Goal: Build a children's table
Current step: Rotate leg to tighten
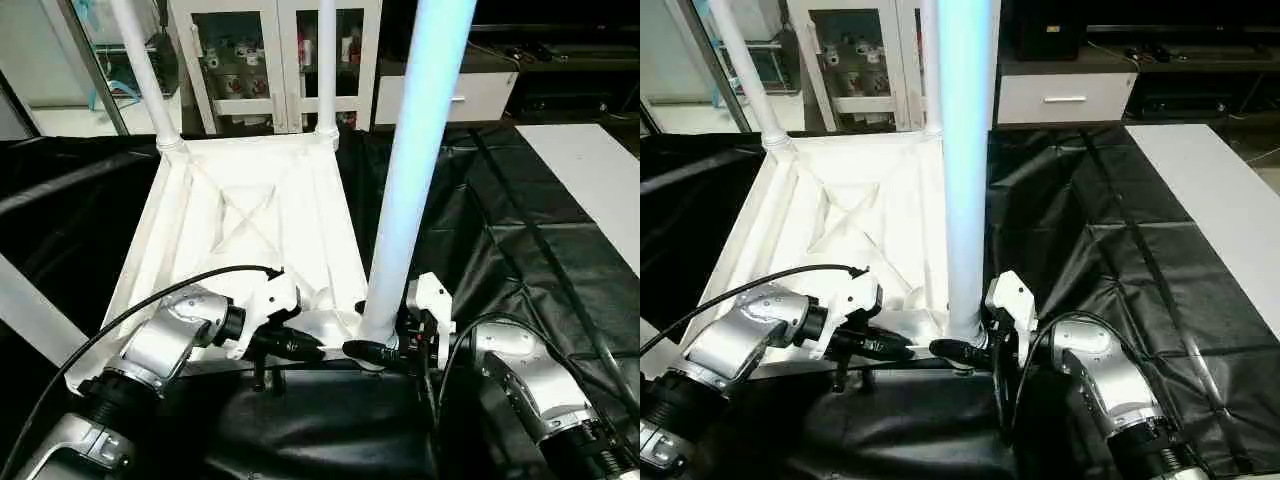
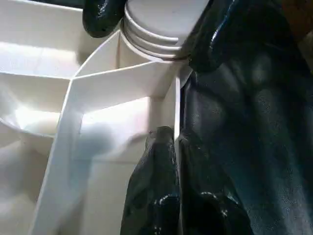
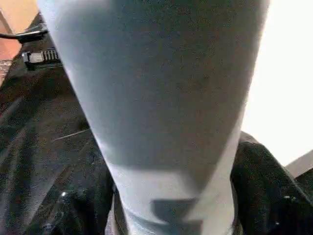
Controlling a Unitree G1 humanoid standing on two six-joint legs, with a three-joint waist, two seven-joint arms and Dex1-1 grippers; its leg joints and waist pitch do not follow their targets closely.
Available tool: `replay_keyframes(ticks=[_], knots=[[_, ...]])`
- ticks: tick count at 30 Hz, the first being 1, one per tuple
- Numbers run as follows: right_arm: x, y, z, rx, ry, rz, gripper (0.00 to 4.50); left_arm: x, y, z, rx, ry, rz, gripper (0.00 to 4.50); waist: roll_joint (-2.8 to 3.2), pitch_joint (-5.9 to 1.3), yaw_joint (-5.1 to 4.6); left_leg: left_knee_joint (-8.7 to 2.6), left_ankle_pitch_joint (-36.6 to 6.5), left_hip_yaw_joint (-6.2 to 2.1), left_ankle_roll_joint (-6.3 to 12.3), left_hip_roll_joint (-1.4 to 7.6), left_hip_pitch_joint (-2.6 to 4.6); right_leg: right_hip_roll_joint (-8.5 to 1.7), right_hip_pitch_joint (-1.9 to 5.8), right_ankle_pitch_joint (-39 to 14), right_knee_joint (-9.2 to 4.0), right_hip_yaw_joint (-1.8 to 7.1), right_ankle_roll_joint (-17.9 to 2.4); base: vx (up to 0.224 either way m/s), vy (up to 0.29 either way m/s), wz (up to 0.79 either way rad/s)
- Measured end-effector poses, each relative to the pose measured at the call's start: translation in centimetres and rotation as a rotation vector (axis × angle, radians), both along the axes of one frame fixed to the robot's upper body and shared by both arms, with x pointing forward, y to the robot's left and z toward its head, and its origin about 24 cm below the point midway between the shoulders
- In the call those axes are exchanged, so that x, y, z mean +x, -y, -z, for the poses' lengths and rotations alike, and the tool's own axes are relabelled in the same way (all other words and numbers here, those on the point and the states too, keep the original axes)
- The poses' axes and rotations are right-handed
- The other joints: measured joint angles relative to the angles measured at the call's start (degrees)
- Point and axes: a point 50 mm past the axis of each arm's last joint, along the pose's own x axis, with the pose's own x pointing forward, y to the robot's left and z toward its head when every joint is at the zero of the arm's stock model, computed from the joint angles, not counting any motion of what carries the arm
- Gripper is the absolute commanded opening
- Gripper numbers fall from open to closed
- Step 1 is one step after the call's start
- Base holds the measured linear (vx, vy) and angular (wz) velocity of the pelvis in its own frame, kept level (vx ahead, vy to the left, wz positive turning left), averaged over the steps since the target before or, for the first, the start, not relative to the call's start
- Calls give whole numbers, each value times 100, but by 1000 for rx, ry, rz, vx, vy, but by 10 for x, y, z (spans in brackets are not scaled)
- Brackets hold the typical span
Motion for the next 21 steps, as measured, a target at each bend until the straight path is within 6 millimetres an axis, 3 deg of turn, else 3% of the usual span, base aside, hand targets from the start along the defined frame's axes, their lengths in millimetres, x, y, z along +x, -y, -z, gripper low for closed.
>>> replay_keyframes(ticks=[10, 13, 16, 18, 21], knots=[[0, -1, 0, 7, -9, 1, 272, -1, -1, -1, 5, -6, 1, 0, 0, 0, -4, 8, 0, -1, 0, 1, 0, 0, 1, 0, 6, 0, 0, 0, 0, 0], [5, -9, 4, 17, 11, 77, 272, 3, -2, 0, 4, 11, -40, 0, -4, -2, -58, 12, 3, -1, -9, 2, 10, 0, 2, 1, 25, 1, -1, 0, 0, 0], [29, -11, 7, 0, 37, 330, 272, 21, 13, 3, 4, 94, -183, 0, -1, 0, -143, 26, 8, -3, -22, -3, 37, 0, 22, 21, 30, 9, -29, -38, -1, -1], [46, -12, 8, 8, 23, 542, 272, 34, 33, 5, -13, 126, -314, 0, 2, 2, -189, 32, 10, -5, -23, -11, 38, -1, 25, 11, 24, 15, -12, -58, 5, 0], [61, -10, 8, -3, 8, 763, 271, 44, 57, 6, -3, 137, -443, 0, 5, 2, -206, 33, 11, -8, -22, -13, 35, -2, 30, 9, 3, 14, -10, -34, 6, -1]])
